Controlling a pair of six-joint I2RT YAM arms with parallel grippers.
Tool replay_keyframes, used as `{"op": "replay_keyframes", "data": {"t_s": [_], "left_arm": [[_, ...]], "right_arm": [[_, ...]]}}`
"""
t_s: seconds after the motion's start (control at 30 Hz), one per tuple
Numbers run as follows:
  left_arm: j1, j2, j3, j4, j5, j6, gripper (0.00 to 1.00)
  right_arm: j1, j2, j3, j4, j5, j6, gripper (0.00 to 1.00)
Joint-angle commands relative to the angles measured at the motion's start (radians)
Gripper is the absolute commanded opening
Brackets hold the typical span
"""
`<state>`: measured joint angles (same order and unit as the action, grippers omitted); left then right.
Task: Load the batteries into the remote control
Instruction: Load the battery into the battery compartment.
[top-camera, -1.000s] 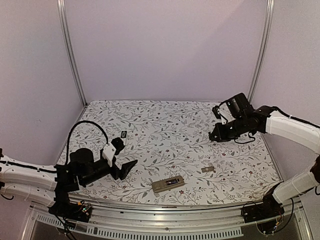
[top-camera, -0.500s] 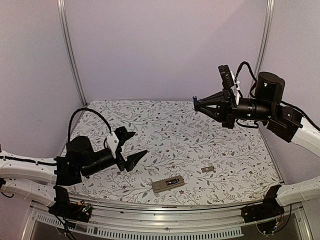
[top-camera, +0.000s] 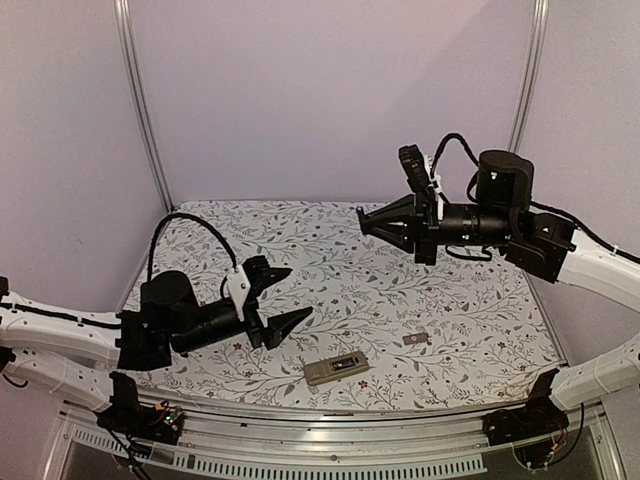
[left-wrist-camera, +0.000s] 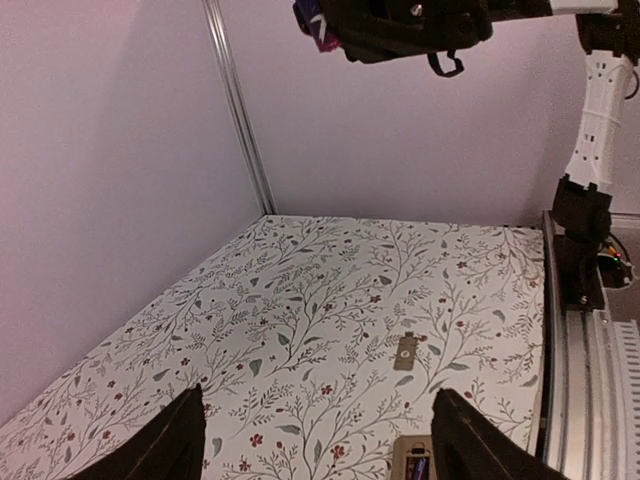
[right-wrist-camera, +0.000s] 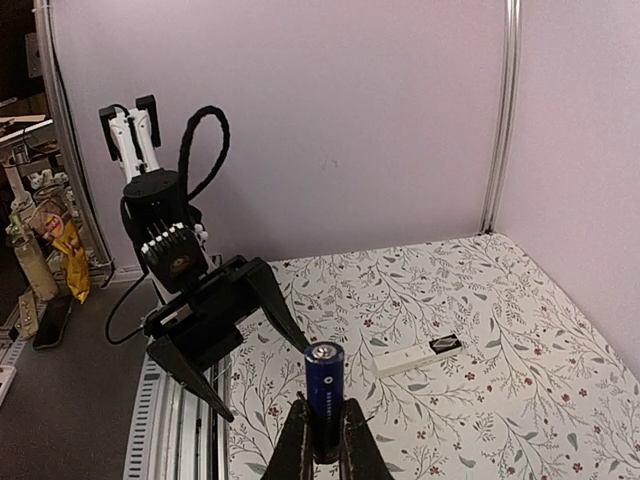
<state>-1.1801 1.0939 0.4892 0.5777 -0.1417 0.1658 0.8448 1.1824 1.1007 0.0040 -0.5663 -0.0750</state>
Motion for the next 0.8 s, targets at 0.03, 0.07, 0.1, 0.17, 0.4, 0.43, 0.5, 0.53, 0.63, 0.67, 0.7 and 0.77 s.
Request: {"op": "replay_keyframes", "data": {"t_s": [0.03, 0.07, 0.1, 0.17, 0.4, 0.43, 0.5, 0.53, 0.63, 0.67, 0.7, 0.77], "left_arm": [[-0.012, -0.019, -0.041, 0.061, -0.037, -0.052, 0.77], [-0.013, -0.02, -0.05, 0.046, -0.045, -0.05, 0.77], [-0.013, -0.017, -0.054, 0.02, -0.056, -0.05, 0.77], [-0.014, 0.009, -0.047, -0.059, -0.073, -0.045, 0.77], [-0.064, 0.16, 0.012, -0.316, 0.002, -0.024, 0.76], [-0.074, 0.172, 0.01, -0.321, 0.022, -0.024, 0.76], [-0.081, 0.19, 0.0, -0.318, 0.078, -0.022, 0.77], [-0.083, 0.196, -0.007, -0.316, 0.103, -0.018, 0.78], [-0.089, 0.213, -0.021, -0.318, 0.115, -0.014, 0.81], [-0.091, 0.219, -0.025, -0.318, 0.107, -0.014, 0.81], [-0.091, 0.224, -0.03, -0.318, 0.101, -0.014, 0.81], [-0.093, 0.237, -0.048, -0.303, 0.091, -0.014, 0.81]], "right_arm": [[0.005, 0.066, 0.03, -0.208, 0.161, 0.054, 0.0], [0.006, 0.077, 0.028, -0.24, 0.198, 0.067, 0.0], [0.005, 0.086, 0.021, -0.271, 0.228, 0.102, 0.0], [0.005, 0.112, 0.007, -0.334, 0.274, 0.133, 0.0], [0.006, 0.186, -0.087, -0.391, 0.292, 0.152, 0.0], [0.006, 0.186, -0.108, -0.378, 0.285, 0.133, 0.0], [0.007, 0.187, -0.143, -0.351, 0.263, 0.094, 0.0], [0.007, 0.191, -0.154, -0.341, 0.251, 0.075, 0.0], [0.024, 0.219, -0.155, -0.349, 0.25, -0.023, 0.0], [0.029, 0.231, -0.149, -0.36, 0.251, -0.046, 0.0], [0.032, 0.251, -0.144, -0.368, 0.246, -0.078, 0.0], [0.036, 0.271, -0.146, -0.371, 0.229, -0.112, 0.0]]}}
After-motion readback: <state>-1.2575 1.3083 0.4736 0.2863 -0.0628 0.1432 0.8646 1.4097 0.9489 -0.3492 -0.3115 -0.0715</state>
